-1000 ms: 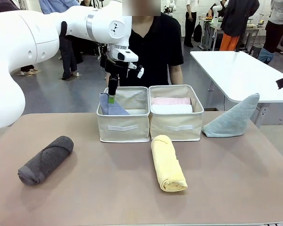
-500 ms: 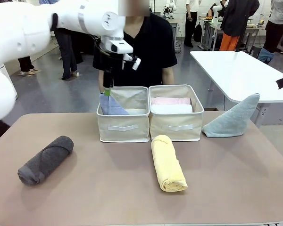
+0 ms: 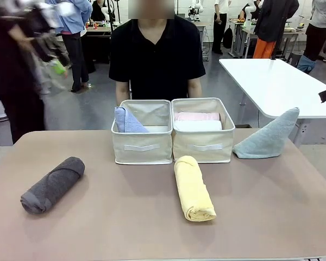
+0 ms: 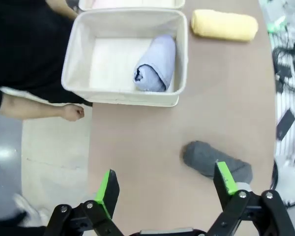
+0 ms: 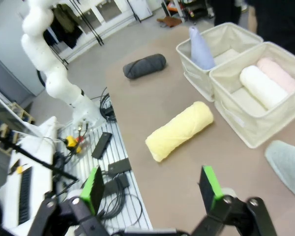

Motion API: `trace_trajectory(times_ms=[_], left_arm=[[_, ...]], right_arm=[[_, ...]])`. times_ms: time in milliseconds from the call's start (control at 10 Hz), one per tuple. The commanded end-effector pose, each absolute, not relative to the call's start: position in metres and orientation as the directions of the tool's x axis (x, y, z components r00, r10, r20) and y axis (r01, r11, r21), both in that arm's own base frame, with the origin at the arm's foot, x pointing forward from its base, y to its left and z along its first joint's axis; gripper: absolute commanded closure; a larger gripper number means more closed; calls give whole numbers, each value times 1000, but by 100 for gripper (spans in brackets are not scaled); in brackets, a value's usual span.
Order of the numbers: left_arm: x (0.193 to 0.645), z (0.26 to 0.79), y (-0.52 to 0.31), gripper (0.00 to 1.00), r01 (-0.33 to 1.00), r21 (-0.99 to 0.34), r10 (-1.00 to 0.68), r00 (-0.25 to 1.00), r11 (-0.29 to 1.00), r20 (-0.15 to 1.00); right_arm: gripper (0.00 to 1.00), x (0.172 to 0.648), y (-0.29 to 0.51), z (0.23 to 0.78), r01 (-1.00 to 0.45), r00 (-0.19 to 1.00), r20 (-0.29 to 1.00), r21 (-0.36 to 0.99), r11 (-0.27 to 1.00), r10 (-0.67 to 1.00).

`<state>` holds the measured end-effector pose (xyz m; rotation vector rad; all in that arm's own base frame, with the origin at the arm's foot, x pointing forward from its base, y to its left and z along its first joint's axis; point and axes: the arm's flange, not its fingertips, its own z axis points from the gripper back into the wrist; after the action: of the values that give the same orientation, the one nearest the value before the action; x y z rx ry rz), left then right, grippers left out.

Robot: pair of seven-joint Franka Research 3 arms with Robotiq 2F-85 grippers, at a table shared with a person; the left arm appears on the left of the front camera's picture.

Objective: Sort the towels based on their folding style.
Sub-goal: Pick up one triangle-folded towel and place it in the left Fabric basket.

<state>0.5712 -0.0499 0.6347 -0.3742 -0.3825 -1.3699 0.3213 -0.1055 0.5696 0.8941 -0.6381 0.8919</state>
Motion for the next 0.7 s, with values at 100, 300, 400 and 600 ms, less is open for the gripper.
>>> trace_trajectory(times_ms=[100, 300, 400, 600], left_arm=[[472, 593, 61, 0, 963, -14, -702, 205, 268, 682], [464, 601, 107, 0, 960, -44, -651, 221, 277, 726], [462, 600, 126, 0, 963, -61, -634, 221, 264, 742], [468, 601, 116, 0, 956, -91, -674, 261, 278, 691]], right_arm=[[0, 321, -105, 570, -868, 485, 788, 383, 317, 378], [0, 321, -105, 570, -868, 485, 788, 383, 317, 378], [0, 321, -105, 570, -868, 485, 788, 383, 317, 378], [0, 321, -105, 570, -868, 485, 788, 383, 317, 378]])
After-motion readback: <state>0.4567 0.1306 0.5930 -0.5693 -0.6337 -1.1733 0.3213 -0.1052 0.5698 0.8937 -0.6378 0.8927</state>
